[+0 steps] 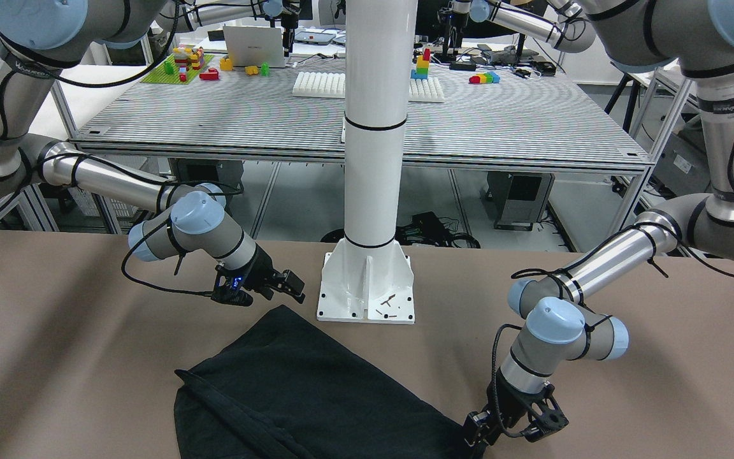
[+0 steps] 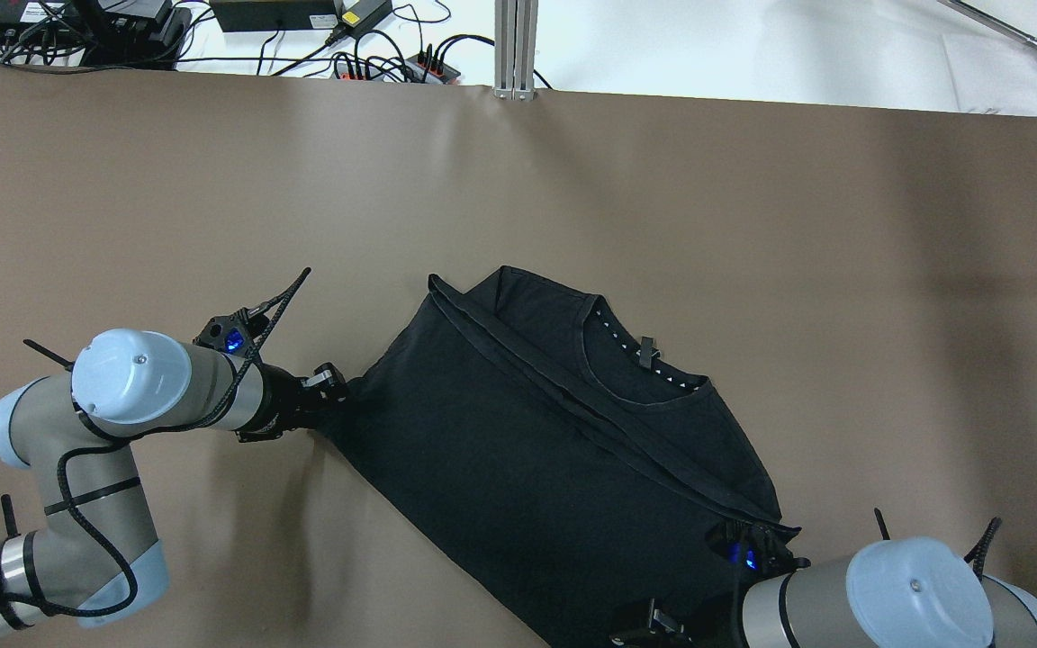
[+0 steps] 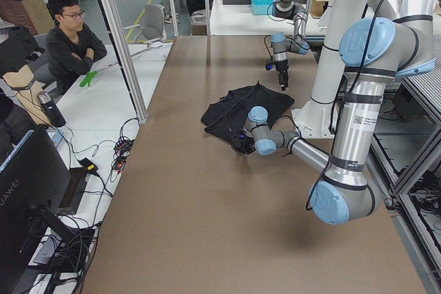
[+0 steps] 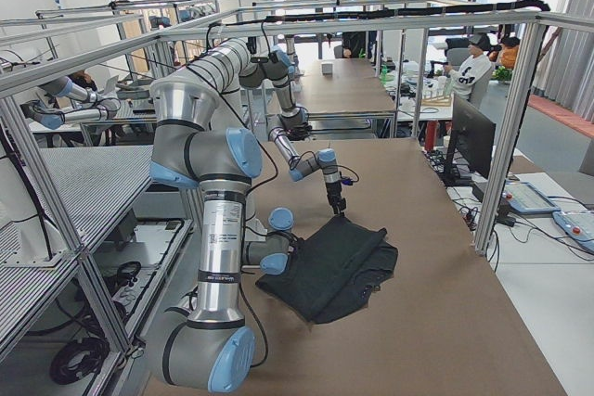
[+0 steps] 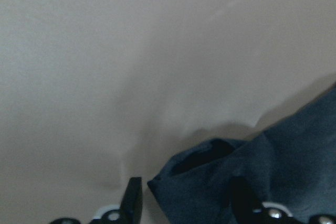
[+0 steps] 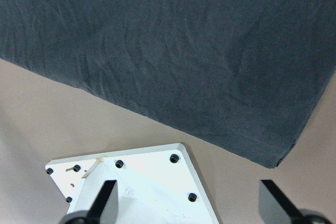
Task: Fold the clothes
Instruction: 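Grasp the shirt corner nearest the left gripper with the left gripper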
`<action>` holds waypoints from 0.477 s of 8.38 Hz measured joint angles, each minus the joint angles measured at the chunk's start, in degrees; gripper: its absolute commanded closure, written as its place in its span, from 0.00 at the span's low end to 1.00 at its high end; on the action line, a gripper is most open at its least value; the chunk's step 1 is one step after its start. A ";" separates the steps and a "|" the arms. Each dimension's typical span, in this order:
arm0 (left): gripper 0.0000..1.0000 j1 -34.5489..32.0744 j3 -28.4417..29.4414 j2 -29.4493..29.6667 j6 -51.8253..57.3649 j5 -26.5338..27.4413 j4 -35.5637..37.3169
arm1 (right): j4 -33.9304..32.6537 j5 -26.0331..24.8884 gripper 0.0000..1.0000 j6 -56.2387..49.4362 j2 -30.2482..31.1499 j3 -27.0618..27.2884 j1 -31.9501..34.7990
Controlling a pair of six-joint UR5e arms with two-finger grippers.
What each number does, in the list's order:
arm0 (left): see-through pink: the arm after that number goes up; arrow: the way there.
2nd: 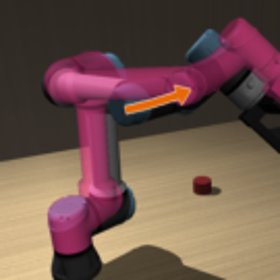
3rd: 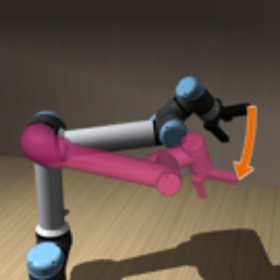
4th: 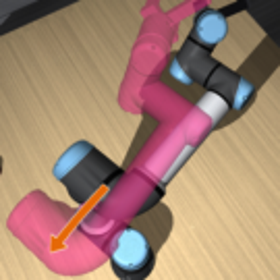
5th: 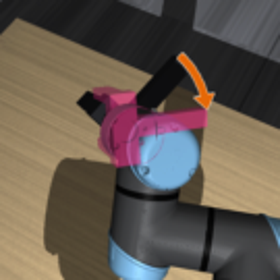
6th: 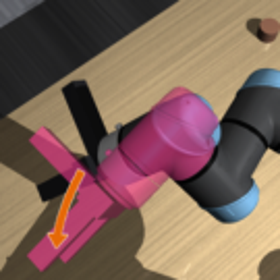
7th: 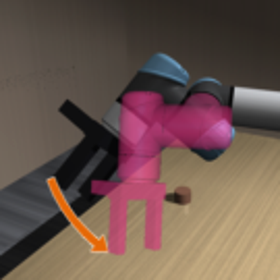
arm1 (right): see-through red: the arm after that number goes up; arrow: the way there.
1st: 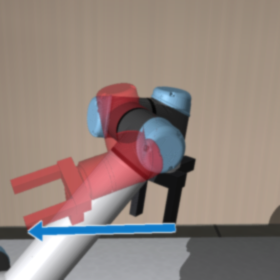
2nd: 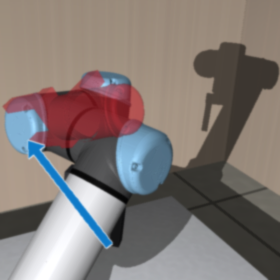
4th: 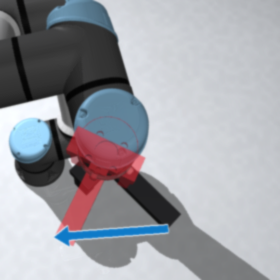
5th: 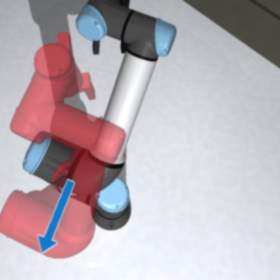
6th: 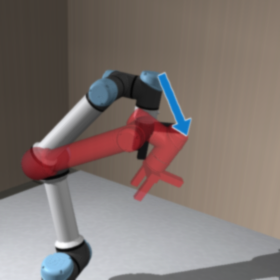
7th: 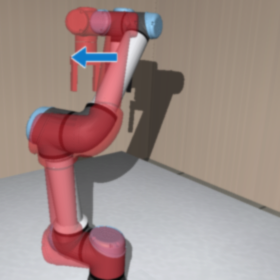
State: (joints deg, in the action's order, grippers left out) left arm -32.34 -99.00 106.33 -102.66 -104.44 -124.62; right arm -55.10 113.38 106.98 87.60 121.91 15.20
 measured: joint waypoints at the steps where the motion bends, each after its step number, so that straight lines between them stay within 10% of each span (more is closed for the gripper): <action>1: 0.67 0.04 0.02 0.00 0.00 0.03 0.00 | 0.03 0.00 0.06 -0.01 0.02 0.02 -0.04; 2: 0.96 0.06 0.12 0.09 -0.01 0.07 -0.01 | 0.06 0.00 0.06 0.02 0.02 0.06 -0.06; 4: 1.00 0.08 0.80 0.49 -0.20 0.07 -0.07 | 0.07 0.00 0.06 0.06 -0.03 -0.02 -0.13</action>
State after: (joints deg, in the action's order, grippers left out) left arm -32.26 -98.19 106.82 -102.86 -104.38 -124.69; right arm -55.02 113.38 107.04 87.57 121.89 15.08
